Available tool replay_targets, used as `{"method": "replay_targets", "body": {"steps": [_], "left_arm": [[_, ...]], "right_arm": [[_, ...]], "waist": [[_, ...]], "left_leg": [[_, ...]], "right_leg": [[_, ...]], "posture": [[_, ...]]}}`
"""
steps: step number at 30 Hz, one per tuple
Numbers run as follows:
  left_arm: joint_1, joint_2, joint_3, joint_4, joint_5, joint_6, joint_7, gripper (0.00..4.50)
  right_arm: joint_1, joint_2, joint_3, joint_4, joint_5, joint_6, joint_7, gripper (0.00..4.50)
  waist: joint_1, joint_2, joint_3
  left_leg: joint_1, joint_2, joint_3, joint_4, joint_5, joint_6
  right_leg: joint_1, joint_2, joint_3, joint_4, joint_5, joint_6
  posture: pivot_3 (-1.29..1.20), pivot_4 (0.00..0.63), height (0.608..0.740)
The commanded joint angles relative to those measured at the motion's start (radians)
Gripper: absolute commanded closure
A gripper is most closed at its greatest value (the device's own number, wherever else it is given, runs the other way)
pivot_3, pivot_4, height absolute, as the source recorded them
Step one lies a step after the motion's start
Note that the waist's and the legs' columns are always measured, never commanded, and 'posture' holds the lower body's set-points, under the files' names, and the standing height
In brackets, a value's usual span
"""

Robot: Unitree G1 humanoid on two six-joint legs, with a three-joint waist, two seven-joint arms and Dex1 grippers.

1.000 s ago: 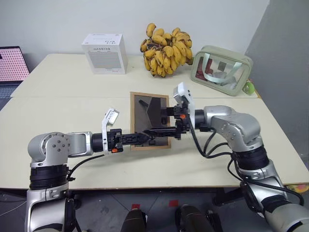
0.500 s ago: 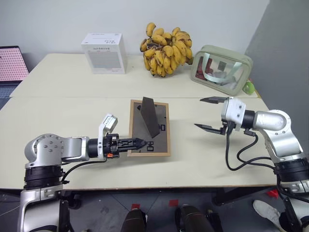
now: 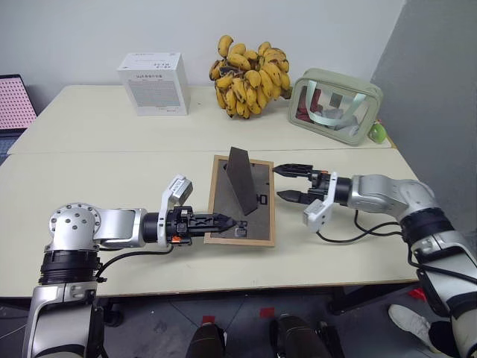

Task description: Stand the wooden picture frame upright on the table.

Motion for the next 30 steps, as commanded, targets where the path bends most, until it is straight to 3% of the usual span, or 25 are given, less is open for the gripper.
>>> {"method": "replay_targets", "body": {"steps": [1,4,16,18,25,29,30], "left_arm": [[0.003,0.010,-0.009,-0.009,-0.116,-0.030,0.038,3.20],[0.025,0.019,-0.026,-0.008,-0.160,-0.056,0.077,3.20],[0.071,0.076,-0.119,-0.080,-0.294,-0.146,0.138,3.20],[0.083,0.079,-0.114,-0.112,-0.280,-0.160,0.123,2.51],[0.068,0.105,-0.034,-0.040,-0.194,-0.253,0.122,1.05],[0.061,0.150,0.072,-0.031,-0.168,-0.319,0.135,0.29],[0.069,0.174,0.109,-0.063,-0.142,-0.339,0.131,0.07]], "right_arm": [[-0.036,-0.018,0.034,-0.026,-0.044,0.011,-0.162,0.07],[-0.038,-0.027,0.045,-0.046,-0.016,-0.037,-0.210,0.51],[-0.057,-0.043,0.068,-0.063,-0.007,-0.058,-0.278,3.16],[-0.061,-0.046,0.070,-0.050,0.010,-0.067,-0.271,3.22],[-0.060,-0.057,0.072,0.064,0.185,-0.151,-0.137,3.24],[-0.056,-0.005,0.117,0.214,0.504,-0.178,0.139,3.24],[-0.027,0.023,0.129,0.211,0.691,-0.095,0.330,3.24]], "waist": [[0.002,0.000,0.000],[0.006,0.000,0.000],[0.008,0.000,0.000],[0.008,0.000,0.000],[0.010,0.000,0.000],[0.003,-0.001,0.000],[-0.001,-0.001,0.000]], "left_leg": [[0.000,0.000,0.000,0.000,0.000,0.000],[0.000,-0.001,0.000,0.000,0.000,0.000],[0.001,-0.001,-0.003,0.001,0.000,0.000],[0.001,-0.001,-0.003,0.001,0.000,0.000],[0.002,-0.001,-0.004,0.001,0.000,0.001],[0.003,0.000,-0.004,0.002,0.000,0.001],[0.003,0.000,-0.004,0.002,0.000,0.001]], "right_leg": [[0.000,0.000,0.000,0.000,0.000,0.000],[0.001,-0.001,0.000,-0.001,0.000,0.000],[0.004,-0.001,0.000,-0.001,0.000,0.000],[0.004,-0.001,0.000,-0.001,0.000,0.000],[0.006,-0.001,0.000,-0.001,0.000,0.000],[0.007,-0.001,0.000,-0.001,0.000,0.000],[0.008,-0.001,0.000,-0.001,0.000,0.000]], "posture": [[0.00,0.150,0.740],[0.00,0.150,0.740],[0.00,0.150,0.740],[0.00,0.150,0.740],[0.00,0.150,0.740],[0.00,0.150,0.740],[0.00,0.150,0.740]]}}
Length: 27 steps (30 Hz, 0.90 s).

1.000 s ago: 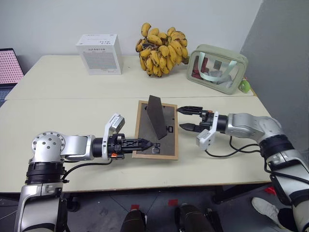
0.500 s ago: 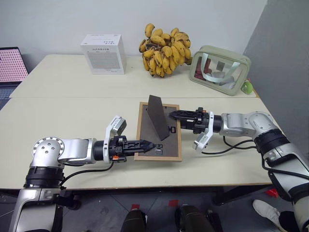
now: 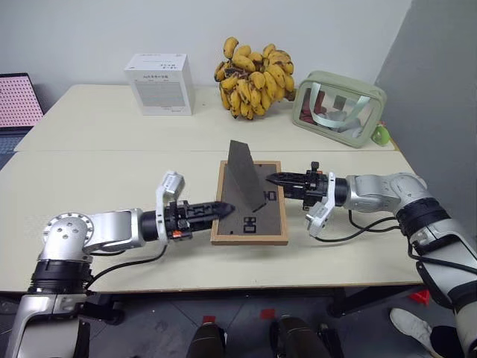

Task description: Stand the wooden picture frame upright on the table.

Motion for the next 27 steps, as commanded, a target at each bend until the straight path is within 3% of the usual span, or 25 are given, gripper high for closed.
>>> {"method": "replay_targets", "body": {"steps": [1,3,6,10,12,17,27], "left_arm": [[0.000,0.069,0.141,-0.078,0.056,-0.075,-0.004,0.00],[0.044,0.114,0.170,-0.221,0.169,-0.109,-0.026,0.00],[0.123,0.171,0.165,-0.444,0.373,-0.189,-0.060,0.00],[0.208,0.197,0.147,-0.631,0.594,-0.320,-0.131,0.00],[0.213,0.160,0.127,-0.664,0.691,-0.395,-0.126,0.00],[0.213,0.112,0.095,-0.686,0.835,-0.494,-0.164,0.00],[0.244,0.077,0.104,-0.642,0.925,-0.519,-0.261,0.00]], "right_arm": [[0.023,0.064,0.023,0.025,0.525,0.125,0.455,3.24],[0.060,0.124,-0.018,-0.037,0.794,0.352,0.755,3.25],[0.045,0.221,-0.127,-0.083,1.030,0.701,1.017,3.25],[-0.065,0.342,-0.266,0.016,1.180,1.155,1.141,3.25],[-0.155,0.403,-0.333,0.153,1.218,1.372,1.169,3.25],[-0.237,0.472,-0.408,0.336,1.166,1.512,1.178,3.25],[-0.191,0.509,-0.468,0.389,1.052,1.446,1.155,3.25]], "waist": [[-0.007,0.000,0.000],[-0.008,-0.001,0.000],[-0.005,0.000,0.001],[0.002,0.001,0.001],[0.004,0.002,0.002],[0.019,0.001,0.001],[0.018,0.001,0.001]], "left_leg": [[0.000,0.000,0.000,0.000,0.000,0.000],[0.001,0.002,-0.001,0.000,0.000,0.000],[0.002,0.002,0.000,-0.001,0.000,0.000],[0.003,0.002,0.000,-0.001,0.000,0.000],[0.004,0.002,0.000,-0.001,0.000,0.000],[0.005,0.002,0.002,-0.001,0.000,0.000],[-0.011,0.003,0.004,-0.002,0.000,0.001]], "right_leg": [[0.000,0.000,0.000,0.000,0.000,0.000],[0.002,0.001,-0.001,0.000,0.000,0.000],[0.003,0.000,-0.001,0.000,0.001,-0.001],[0.003,0.000,-0.003,0.001,0.000,-0.001],[0.003,0.001,-0.003,0.001,-0.001,-0.004],[0.003,0.001,-0.003,0.000,-0.003,-0.009],[-0.014,0.002,-0.003,0.001,0.001,-0.002]], "posture": [[0.00,0.150,0.740],[0.00,0.150,0.740],[0.00,0.150,0.740],[0.00,0.150,0.740],[0.00,0.150,0.740],[0.00,0.150,0.740],[0.00,0.150,0.740]]}}
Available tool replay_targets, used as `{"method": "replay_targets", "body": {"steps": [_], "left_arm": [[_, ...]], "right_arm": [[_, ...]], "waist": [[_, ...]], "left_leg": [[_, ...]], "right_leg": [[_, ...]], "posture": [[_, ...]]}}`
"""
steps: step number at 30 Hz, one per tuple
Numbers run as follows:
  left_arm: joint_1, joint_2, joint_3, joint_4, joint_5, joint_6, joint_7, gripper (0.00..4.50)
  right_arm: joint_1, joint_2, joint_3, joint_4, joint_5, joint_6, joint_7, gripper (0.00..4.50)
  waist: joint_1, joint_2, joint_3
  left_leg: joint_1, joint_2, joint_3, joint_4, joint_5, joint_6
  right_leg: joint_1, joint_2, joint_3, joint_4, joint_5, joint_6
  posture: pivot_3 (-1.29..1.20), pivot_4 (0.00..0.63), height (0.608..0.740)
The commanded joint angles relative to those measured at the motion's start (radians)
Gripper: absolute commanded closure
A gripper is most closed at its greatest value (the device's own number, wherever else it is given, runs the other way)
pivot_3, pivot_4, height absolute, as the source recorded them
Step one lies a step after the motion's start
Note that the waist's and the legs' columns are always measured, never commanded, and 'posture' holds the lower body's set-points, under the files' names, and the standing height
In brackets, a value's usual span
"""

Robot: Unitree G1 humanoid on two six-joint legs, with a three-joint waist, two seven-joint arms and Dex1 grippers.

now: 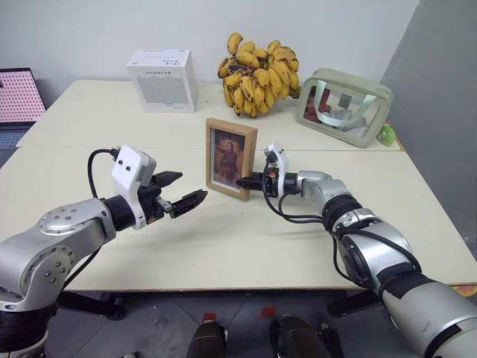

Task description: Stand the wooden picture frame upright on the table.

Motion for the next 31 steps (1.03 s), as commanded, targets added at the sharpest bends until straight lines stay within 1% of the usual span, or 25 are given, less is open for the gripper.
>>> {"method": "replay_targets", "body": {"steps": [1,2,3,9,12,15,17,19,21,23,24,25,26,29,31], "left_arm": [[-0.020,-0.006,0.011,0.010,0.027,-0.018,-0.035,0.00],[-0.026,-0.006,0.006,0.015,0.036,-0.019,-0.041,0.00],[-0.035,-0.008,0.000,0.024,0.044,-0.018,-0.048,0.00],[-0.070,-0.017,-0.027,0.070,0.097,-0.029,-0.094,0.00],[-0.082,-0.026,-0.038,0.098,0.131,-0.042,-0.114,0.00],[-0.101,-0.034,-0.049,0.120,0.151,-0.050,-0.133,0.00],[-0.114,-0.036,-0.053,0.133,0.164,-0.052,-0.148,0.00],[-0.128,-0.030,-0.055,0.154,0.179,-0.053,-0.168,0.00],[-0.133,-0.029,-0.052,0.165,0.189,-0.052,-0.182,0.00],[-0.145,-0.001,-0.038,0.199,0.183,-0.031,-0.224,0.00],[-0.155,0.018,-0.033,0.220,0.185,-0.025,-0.248,0.00],[-0.161,0.029,-0.029,0.234,0.188,-0.022,-0.264,0.00],[-0.182,0.040,-0.016,0.265,0.178,-0.017,-0.287,0.00],[-0.246,0.076,-0.004,0.367,0.176,-0.007,-0.345,0.00],[-0.269,0.101,-0.021,0.408,0.199,-0.016,-0.391,0.00]], "right_arm": [[0.015,-0.004,-0.022,-0.018,-0.041,-0.040,0.029,2.90],[0.019,-0.004,-0.024,-0.022,-0.050,-0.044,0.037,2.55],[0.025,-0.007,-0.024,-0.025,-0.059,-0.049,0.043,2.38],[0.061,-0.029,-0.030,-0.046,-0.100,-0.070,0.059,0.74],[0.084,-0.045,-0.035,-0.064,-0.114,-0.069,0.073,0.04],[0.120,-0.082,-0.037,-0.114,-0.116,-0.047,0.094,0.01],[0.162,-0.121,-0.031,-0.190,-0.113,-0.005,0.128,0.01],[0.226,-0.176,-0.018,-0.327,-0.109,0.060,0.163,0.01],[0.273,-0.205,-0.012,-0.435,-0.105,0.115,0.167,0.01],[0.376,-0.305,0.010,-0.703,-0.116,0.197,0.177,0.01],[0.424,-0.360,0.019,-0.853,-0.113,0.262,0.185,0.01],[0.458,-0.396,0.026,-0.960,-0.107,0.313,0.185,0.01],[0.466,-0.415,0.001,-1.082,-0.076,0.451,0.132,0.01],[0.443,-0.402,-0.091,-1.341,0.043,0.800,-0.007,0.01],[0.421,-0.368,-0.141,-1.435,0.095,0.948,-0.081,0.01]], "waist": [[0.000,0.000,0.000],[0.000,0.000,0.000],[0.000,0.000,0.000],[-0.001,0.000,0.000],[-0.001,0.000,0.000],[-0.002,0.000,0.000],[0.001,0.000,0.000],[0.002,0.000,0.000],[0.001,0.000,0.000],[0.001,0.000,0.000],[0.001,0.000,0.000],[0.002,0.000,0.000],[0.001,0.000,0.000],[-0.011,0.001,0.001],[-0.017,0.001,0.001]], "left_leg": [[0.000,0.000,0.000,0.000,0.000,0.000],[0.000,0.000,0.000,0.000,0.000,0.000],[0.000,0.000,0.000,0.001,0.000,0.000],[0.000,0.000,0.000,0.001,0.000,0.000],[0.000,0.000,0.000,0.001,0.000,0.000],[0.000,0.000,0.000,0.001,0.000,0.000],[0.000,0.000,0.000,0.001,0.000,0.000],[0.000,0.000,0.000,0.001,0.000,0.000],[0.000,-0.001,0.000,0.001,0.000,0.000],[0.000,0.000,0.000,0.001,0.000,0.000],[0.000,0.000,0.000,0.001,0.000,0.000],[0.000,0.000,-0.001,0.001,0.000,0.000],[-0.001,0.000,-0.001,0.000,0.000,0.000],[0.000,0.000,0.000,0.001,0.000,0.000],[0.002,0.001,-0.001,0.001,0.000,0.000]], "right_leg": [[0.000,0.000,0.000,0.000,0.000,0.000],[0.000,0.000,0.000,0.000,0.000,0.000],[0.000,0.000,0.000,0.000,0.000,0.000],[0.001,0.000,0.000,0.000,0.001,0.001],[0.001,0.000,0.000,0.000,0.001,0.001],[0.001,0.000,0.000,0.000,0.001,0.001],[0.001,0.000,0.000,0.000,0.001,0.001],[0.001,0.000,0.000,0.000,0.001,0.001],[0.001,0.000,0.000,0.000,0.001,0.001],[0.001,0.000,0.000,0.000,0.001,0.001],[0.001,0.000,0.000,0.000,0.001,0.001],[0.000,0.000,0.000,0.000,0.001,0.001],[0.000,0.000,-0.001,0.000,0.000,0.001],[-0.001,0.001,0.000,0.002,0.000,0.001],[-0.001,0.002,0.000,0.003,0.001,0.001]], "posture": [[0.00,0.150,0.740],[0.00,0.150,0.740],[0.00,0.150,0.740],[0.00,0.150,0.740],[0.00,0.150,0.740],[0.00,0.150,0.740],[0.00,0.150,0.740],[0.00,0.150,0.740],[0.00,0.150,0.740],[0.00,0.150,0.740],[0.00,0.150,0.740],[0.00,0.150,0.740],[0.00,0.150,0.740],[0.00,0.150,0.740],[0.00,0.150,0.740]]}}
